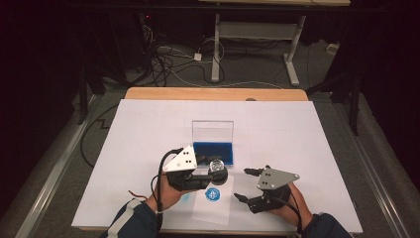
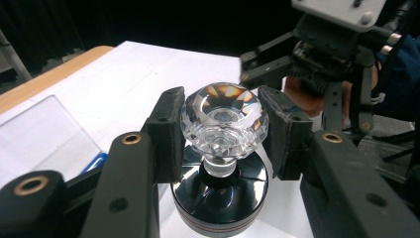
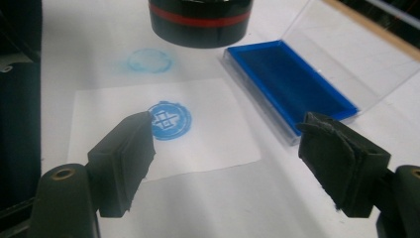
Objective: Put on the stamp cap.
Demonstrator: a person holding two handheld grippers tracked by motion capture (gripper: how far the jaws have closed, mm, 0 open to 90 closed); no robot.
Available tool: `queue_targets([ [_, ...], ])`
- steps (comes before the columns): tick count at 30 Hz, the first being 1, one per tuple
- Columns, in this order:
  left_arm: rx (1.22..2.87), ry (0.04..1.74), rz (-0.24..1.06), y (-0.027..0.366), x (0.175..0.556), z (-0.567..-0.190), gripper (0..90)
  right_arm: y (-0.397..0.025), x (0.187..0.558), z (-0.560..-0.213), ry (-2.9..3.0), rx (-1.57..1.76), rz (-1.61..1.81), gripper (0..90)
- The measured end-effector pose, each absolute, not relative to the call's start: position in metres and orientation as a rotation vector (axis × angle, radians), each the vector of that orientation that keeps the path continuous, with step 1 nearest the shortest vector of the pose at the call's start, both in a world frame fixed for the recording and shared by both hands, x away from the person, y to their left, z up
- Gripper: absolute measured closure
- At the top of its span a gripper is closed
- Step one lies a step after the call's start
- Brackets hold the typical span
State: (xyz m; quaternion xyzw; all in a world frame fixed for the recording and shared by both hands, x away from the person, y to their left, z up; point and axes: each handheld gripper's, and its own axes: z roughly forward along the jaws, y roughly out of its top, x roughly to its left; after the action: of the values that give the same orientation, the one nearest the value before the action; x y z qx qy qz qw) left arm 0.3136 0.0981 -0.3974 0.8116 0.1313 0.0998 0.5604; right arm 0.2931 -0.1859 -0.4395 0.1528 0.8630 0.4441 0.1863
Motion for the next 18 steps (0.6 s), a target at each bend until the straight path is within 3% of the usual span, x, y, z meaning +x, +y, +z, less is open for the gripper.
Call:
queue_targets([
  [18,1.939,0.326,0.275,0.112,0.32,-0.399,54.2,-0.228,0.291,-0.428,2.268,0.531,1.244,21.2],
])
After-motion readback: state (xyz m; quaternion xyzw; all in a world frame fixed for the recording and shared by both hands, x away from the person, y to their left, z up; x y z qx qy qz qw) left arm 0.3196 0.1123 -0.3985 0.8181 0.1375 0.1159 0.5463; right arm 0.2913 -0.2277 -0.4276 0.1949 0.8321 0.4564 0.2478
